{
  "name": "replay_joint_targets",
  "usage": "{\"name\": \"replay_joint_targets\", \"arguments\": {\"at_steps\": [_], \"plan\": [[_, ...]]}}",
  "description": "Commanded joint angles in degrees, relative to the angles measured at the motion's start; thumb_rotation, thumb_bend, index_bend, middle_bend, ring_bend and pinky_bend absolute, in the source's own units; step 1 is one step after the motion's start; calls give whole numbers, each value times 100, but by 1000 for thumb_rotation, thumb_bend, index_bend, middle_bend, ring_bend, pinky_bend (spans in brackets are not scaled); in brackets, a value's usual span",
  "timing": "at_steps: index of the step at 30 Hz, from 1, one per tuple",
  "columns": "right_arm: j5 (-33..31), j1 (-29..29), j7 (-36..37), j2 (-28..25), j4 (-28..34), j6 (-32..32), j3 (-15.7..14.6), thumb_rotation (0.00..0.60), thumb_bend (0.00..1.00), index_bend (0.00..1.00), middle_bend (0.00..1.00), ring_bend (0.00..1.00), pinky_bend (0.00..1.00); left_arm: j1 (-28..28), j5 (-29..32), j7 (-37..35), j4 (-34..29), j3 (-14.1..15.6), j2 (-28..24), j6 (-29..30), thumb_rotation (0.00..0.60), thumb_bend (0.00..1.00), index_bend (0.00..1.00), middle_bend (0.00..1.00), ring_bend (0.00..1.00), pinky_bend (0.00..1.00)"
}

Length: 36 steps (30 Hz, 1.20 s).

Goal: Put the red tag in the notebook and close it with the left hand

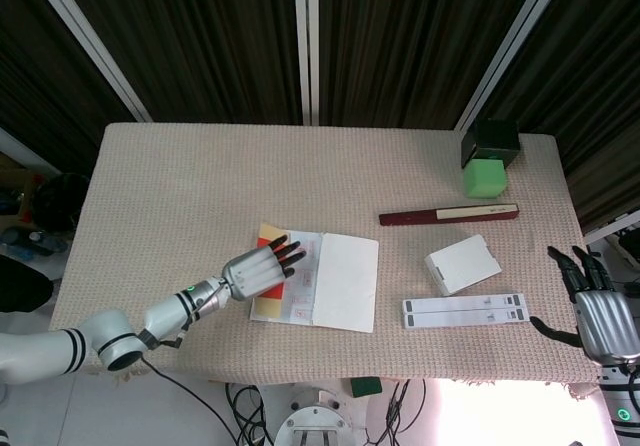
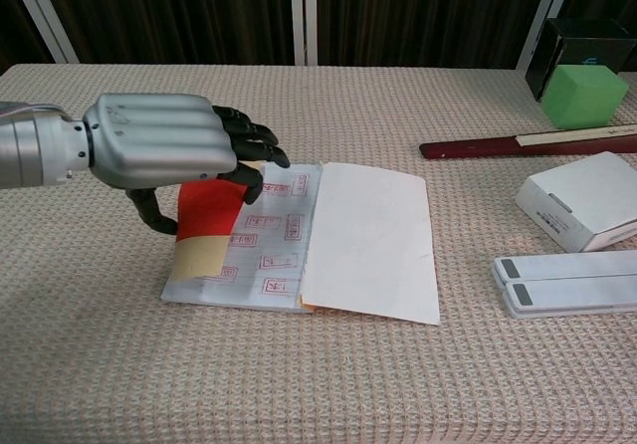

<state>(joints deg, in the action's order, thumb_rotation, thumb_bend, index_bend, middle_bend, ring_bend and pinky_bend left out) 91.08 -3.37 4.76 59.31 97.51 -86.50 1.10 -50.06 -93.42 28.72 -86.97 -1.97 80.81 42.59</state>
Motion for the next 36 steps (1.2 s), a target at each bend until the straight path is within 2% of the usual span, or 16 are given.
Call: {"name": "replay_joint_targets", "arguments": {"at_steps": [1,11,21,30,36], "plan": [[-8,-8,38,8,-26,16,5,600,61,0,145,0,116,-155,305,281,-132,-140,92,-272,600,128,321,67,42,144],[-18,-48,165,43,-137,85,12,600,61,0,145,0,116,-404,1434,909,-323,-342,311,-675,600,128,294,67,42,144],[-33,-58,220,36,-183,113,12,600,61,0,145,0,116,-625,2350,1551,-470,-259,490,-558,600,127,248,47,42,144],[-36,-48,282,27,-220,100,9,600,61,0,145,0,117,-733,2710,1750,-585,-83,566,-310,600,127,220,40,42,144],[-38,-44,331,32,-260,89,12,600,61,0,145,0,117,-634,2752,1463,-734,-120,385,41,600,138,219,39,41,144]]}}
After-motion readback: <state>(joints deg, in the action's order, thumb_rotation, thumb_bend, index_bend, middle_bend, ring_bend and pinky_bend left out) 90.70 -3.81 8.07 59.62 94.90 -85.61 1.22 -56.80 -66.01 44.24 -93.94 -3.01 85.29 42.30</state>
